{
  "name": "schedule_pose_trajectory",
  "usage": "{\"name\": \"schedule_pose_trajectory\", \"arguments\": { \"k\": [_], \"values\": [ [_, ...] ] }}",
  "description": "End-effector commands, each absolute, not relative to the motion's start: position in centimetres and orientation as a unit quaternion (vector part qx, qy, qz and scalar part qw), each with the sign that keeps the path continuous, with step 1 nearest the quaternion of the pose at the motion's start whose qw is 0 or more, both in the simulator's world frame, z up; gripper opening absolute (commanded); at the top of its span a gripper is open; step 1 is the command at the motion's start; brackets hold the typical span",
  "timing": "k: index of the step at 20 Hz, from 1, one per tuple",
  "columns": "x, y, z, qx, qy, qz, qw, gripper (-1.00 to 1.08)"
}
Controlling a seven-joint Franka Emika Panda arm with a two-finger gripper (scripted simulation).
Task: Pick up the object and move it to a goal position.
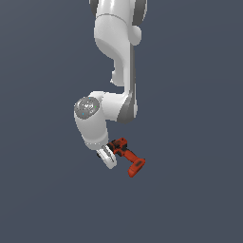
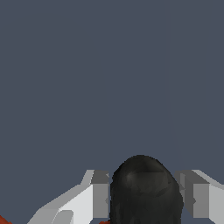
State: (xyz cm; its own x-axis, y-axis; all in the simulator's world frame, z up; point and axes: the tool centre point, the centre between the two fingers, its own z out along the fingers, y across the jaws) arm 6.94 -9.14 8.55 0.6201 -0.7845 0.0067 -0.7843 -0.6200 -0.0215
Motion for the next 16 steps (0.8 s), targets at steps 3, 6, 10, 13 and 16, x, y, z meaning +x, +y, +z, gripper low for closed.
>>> {"name": "schedule_pose_trajectory", "arguments": {
  "k": [3,6,10,13,16],
  "values": [
    [10.5,-9.0,16.3,-0.899,0.433,-0.057,0.032,-1.00],
    [12.8,-8.7,22.6,-0.897,0.428,-0.095,0.051,-1.00],
    [14.7,-8.3,29.9,-0.893,0.423,-0.138,0.073,-1.00],
    [15.5,-8.1,34.0,-0.890,0.419,-0.161,0.084,-1.00],
    [15.9,-8.0,36.8,-0.887,0.417,-0.176,0.092,-1.00]
  ]
}}
